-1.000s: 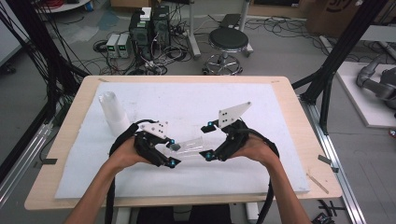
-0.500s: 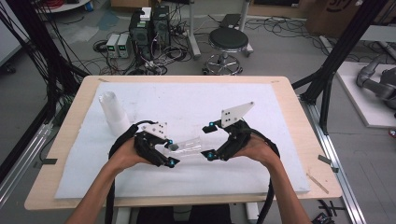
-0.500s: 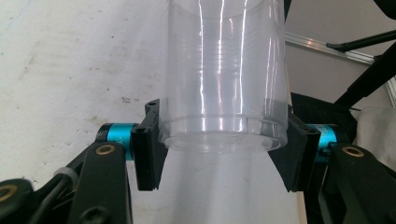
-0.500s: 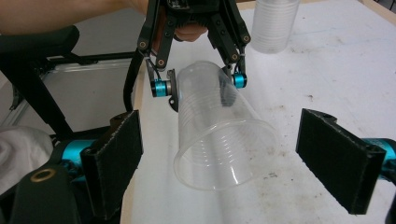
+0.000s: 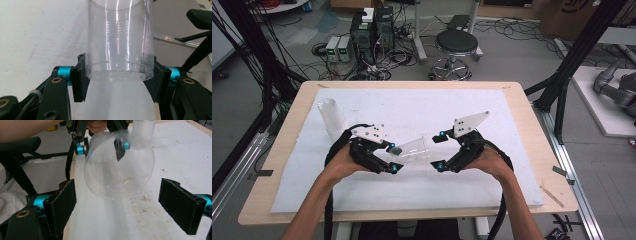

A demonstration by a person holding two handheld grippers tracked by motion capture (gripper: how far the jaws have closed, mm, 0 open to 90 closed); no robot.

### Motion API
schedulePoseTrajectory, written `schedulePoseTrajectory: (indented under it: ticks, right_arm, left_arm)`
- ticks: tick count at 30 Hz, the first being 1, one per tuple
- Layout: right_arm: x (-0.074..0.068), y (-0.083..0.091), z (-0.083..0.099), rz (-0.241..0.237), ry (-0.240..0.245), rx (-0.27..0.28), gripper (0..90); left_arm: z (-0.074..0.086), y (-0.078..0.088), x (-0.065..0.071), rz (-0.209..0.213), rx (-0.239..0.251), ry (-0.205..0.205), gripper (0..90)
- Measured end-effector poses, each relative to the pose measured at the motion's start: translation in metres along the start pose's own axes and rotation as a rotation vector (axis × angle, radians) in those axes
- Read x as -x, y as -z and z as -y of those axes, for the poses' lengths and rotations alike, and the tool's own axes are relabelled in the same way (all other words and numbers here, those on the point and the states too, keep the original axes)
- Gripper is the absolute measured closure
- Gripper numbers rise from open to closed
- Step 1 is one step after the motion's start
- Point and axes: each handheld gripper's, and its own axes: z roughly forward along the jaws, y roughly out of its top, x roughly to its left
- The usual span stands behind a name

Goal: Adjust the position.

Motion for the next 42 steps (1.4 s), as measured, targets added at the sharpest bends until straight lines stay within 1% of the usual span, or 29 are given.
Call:
schedulePoseTrajectory:
  ticks: [1, 2, 3, 4, 5, 6, 10, 12, 13, 16, 18, 19, 21, 22, 23, 24, 29, 31, 33, 35, 38, 42]
  right_arm:
    - [0.0, 0.0, 0.001, 0.002, -0.003, 0.007, 14.7]
    - [0.0, 0.0, 0.002, -0.003, 0.0, 0.012, 14.7]
    - [0.0, 0.0, 0.003, -0.002, -0.001, 0.017, 14.7]
    - [0.0, -0.001, 0.004, -0.006, -0.005, 0.024, 14.7]
    - [0.0, -0.001, 0.004, -0.007, -0.003, 0.027, 14.7]
    - [-0.001, -0.002, 0.004, -0.007, -0.014, 0.037, 14.7]
    - [-0.002, -0.004, 0.006, -0.014, -0.012, 0.061, 14.7]
    - [-0.002, -0.005, 0.006, -0.014, -0.01, 0.074, 14.7]
    - [-0.002, -0.006, 0.007, -0.016, -0.009, 0.083, 14.7]
    - [-0.003, -0.006, 0.009, -0.021, -0.013, 0.116, 14.7]
    - [-0.003, -0.006, 0.01, -0.026, -0.018, 0.134, 14.7]
    - [-0.003, -0.007, 0.011, -0.03, -0.019, 0.148, 14.7]
    - [-0.003, -0.008, 0.012, -0.036, -0.018, 0.171, 14.7]
    - [-0.003, -0.008, 0.013, -0.036, -0.016, 0.182, 14.7]
    - [-0.004, -0.008, 0.013, -0.043, -0.021, 0.19, 14.8]
    - [-0.004, -0.009, 0.014, -0.045, -0.022, 0.197, 14.7]
    - [-0.003, -0.01, 0.016, -0.058, -0.027, 0.249, 14.8]
    - [-0.003, -0.011, 0.016, -0.061, -0.031, 0.262, 14.8]
    - [-0.003, -0.011, 0.016, -0.077, -0.032, 0.275, 14.7]
    - [-0.003, -0.011, 0.016, -0.077, -0.032, 0.287, 14.8]
    - [-0.002, -0.011, 0.016, -0.086, -0.034, 0.307, 14.8]
    - [-0.002, -0.014, 0.015, -0.09, -0.035, 0.315, 14.8]
  left_arm:
    - [-0.001, 0.002, 0.0, 0.005, 0.017, -0.009, 43.0]
    - [-0.002, 0.003, 0.001, 0.012, 0.052, 0.007, 43.0]
    - [-0.003, 0.005, 0.001, 0.015, 0.059, -0.011, 43.0]
    - [-0.003, 0.005, 0.002, 0.012, 0.075, -0.006, 43.0]
    - [-0.004, 0.006, 0.003, 0.011, 0.088, -0.009, 43.0]
    - [-0.004, 0.006, 0.003, 0.008, 0.095, -0.009, 43.0]
    - [-0.003, 0.005, 0.003, 0.009, 0.141, -0.008, 42.9]
    - [-0.002, 0.003, 0.003, 0.016, 0.171, -0.005, 42.9]
    - [-0.002, 0.003, 0.003, 0.018, 0.178, -0.008, 42.9]
    - [0.001, -0.002, 0.004, 0.026, 0.218, 0.001, 42.9]
    - [0.003, -0.005, 0.003, 0.025, 0.232, -0.004, 42.9]
    - [0.004, -0.007, 0.004, 0.028, 0.25, 0.007, 42.9]
    - [0.006, -0.009, 0.004, 0.033, 0.261, 0.0, 42.9]
    - [0.007, -0.01, 0.004, 0.03, 0.273, 0.009, 42.9]
    - [0.007, -0.011, 0.004, 0.033, 0.282, 0.009, 42.9]
    - [0.009, -0.012, 0.004, 0.041, 0.302, 0.011, 42.9]
    - [0.016, -0.022, 0.008, 0.04, 0.363, 0.02, 42.9]
    - [0.018, -0.024, 0.008, 0.042, 0.376, 0.024, 42.9]
    - [0.019, -0.026, 0.009, 0.041, 0.374, 0.022, 42.8]
    - [0.019, -0.028, 0.009, 0.049, 0.393, 0.022, 42.8]
    - [0.019, -0.031, 0.01, 0.049, 0.398, 0.02, 42.9]
    - [0.018, -0.033, 0.01, 0.048, 0.398, 0.019, 42.9]
